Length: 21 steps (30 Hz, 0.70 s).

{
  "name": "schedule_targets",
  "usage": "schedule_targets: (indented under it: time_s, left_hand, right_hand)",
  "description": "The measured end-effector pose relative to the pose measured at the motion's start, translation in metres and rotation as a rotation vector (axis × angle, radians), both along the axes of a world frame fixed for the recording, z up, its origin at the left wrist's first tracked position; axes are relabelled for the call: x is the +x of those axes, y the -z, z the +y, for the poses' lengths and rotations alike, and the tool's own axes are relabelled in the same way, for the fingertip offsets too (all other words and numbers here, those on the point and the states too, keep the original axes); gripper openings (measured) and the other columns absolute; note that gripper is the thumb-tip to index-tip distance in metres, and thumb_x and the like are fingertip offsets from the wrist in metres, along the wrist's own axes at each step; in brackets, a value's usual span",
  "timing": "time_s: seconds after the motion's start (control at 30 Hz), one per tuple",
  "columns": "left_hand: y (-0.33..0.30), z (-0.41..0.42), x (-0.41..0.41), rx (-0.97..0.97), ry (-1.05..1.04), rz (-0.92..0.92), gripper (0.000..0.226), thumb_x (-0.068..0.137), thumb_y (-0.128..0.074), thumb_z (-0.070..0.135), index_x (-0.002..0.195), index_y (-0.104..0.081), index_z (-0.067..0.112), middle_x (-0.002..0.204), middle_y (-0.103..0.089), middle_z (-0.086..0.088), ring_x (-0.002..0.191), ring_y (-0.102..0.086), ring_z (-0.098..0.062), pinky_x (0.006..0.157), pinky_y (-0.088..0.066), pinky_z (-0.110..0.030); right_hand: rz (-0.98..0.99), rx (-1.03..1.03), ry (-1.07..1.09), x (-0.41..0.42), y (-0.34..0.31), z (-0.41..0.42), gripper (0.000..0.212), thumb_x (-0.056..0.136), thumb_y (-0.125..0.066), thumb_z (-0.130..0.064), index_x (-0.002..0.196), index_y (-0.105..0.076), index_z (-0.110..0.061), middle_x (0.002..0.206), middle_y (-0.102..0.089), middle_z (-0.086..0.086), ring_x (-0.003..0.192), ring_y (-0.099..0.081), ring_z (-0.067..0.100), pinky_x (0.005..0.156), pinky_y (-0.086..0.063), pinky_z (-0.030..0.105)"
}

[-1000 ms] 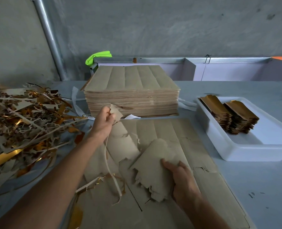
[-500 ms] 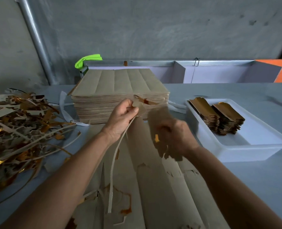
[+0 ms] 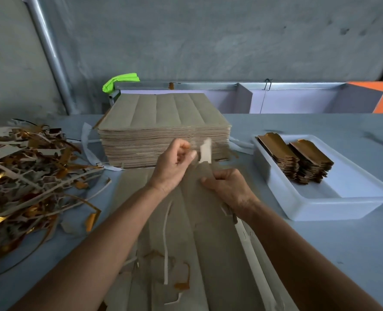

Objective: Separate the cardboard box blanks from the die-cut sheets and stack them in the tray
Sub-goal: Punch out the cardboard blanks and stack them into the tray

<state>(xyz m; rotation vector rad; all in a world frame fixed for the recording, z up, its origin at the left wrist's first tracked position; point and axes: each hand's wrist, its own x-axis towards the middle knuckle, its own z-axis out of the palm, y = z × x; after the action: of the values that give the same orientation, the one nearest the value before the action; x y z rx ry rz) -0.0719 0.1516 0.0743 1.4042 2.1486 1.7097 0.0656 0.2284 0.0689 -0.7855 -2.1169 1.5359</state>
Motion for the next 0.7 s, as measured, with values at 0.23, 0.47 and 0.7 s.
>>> schedule_targets:
  time_s: [0.23,0.47,0.7]
  left_hand:
    - [0.012,-0.019,-0.026,-0.280,0.076,-0.049,0.038,0.086,-0.068,0.020,0.058,-0.042,0.022,0.053,-0.035,0.015,0.052,-0.031,-0.002,0.052,-0.026,-0.021]
    - [0.012,-0.031,-0.044,-0.091,0.083,-0.150,0.027,0.089,-0.062,0.009,0.068,-0.048,-0.002,0.066,-0.034,-0.005,0.062,-0.031,-0.010,0.056,-0.023,-0.024]
    - [0.021,-0.042,-0.067,-0.202,-0.017,0.080,0.036,0.086,-0.064,0.008,0.059,-0.044,0.020,0.056,-0.033,0.007,0.057,-0.030,-0.012,0.058,-0.024,-0.030]
  right_hand:
    - [0.067,-0.208,0.276,0.006,0.008,0.005,0.015,0.082,-0.071,-0.023,0.081,-0.071,-0.007,0.090,-0.071,0.012,0.083,-0.068,0.026,0.072,-0.059,0.042]
    - [0.230,-0.592,0.581,0.024,0.010,0.033,0.019,0.086,-0.066,-0.021,0.095,-0.057,-0.007,0.077,-0.059,0.009,0.063,-0.056,0.021,0.057,-0.051,0.037]
    - [0.331,-0.608,0.764,0.043,0.015,0.052,0.015,0.085,-0.066,-0.024,0.092,-0.059,-0.013,0.083,-0.060,0.006,0.076,-0.057,0.021,0.061,-0.048,0.035]
